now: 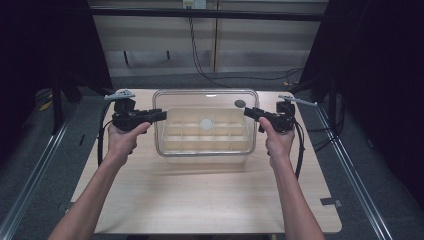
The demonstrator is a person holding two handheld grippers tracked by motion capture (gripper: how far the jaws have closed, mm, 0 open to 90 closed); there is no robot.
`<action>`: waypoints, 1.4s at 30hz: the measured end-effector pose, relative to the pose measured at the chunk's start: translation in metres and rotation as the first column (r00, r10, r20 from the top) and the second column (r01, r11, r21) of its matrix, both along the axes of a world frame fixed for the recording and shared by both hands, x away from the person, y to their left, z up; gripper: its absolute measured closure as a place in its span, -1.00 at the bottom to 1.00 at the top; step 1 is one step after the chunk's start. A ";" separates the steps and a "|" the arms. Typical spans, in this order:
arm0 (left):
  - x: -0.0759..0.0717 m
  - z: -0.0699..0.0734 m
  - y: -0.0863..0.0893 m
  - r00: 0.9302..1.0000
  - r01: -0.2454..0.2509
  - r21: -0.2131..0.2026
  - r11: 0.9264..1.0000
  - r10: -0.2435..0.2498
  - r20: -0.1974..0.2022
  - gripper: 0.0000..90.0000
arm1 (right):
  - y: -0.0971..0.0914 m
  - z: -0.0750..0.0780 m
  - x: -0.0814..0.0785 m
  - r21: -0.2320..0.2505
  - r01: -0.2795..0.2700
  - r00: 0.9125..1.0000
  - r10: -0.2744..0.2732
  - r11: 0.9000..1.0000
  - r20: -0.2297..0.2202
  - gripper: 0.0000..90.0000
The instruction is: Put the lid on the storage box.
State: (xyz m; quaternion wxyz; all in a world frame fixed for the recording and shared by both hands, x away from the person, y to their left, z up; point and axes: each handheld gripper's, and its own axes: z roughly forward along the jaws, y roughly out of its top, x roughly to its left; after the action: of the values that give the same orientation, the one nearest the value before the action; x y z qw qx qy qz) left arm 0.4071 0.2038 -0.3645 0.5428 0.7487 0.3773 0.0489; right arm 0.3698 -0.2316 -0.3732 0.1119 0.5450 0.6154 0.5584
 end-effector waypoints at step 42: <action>0.057 -0.045 -0.002 0.984 -0.054 -0.039 0.998 0.046 -0.174 0.32 | 0.012 -0.043 0.059 -0.074 0.039 0.985 -0.050 0.996 -0.163 -0.01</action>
State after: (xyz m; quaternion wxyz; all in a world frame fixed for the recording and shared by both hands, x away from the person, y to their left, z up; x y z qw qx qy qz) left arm 0.4645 0.2019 -0.4100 0.5229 0.7283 0.4427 -0.0109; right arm 0.4284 -0.2191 -0.4159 0.0924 0.5985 0.6296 0.4867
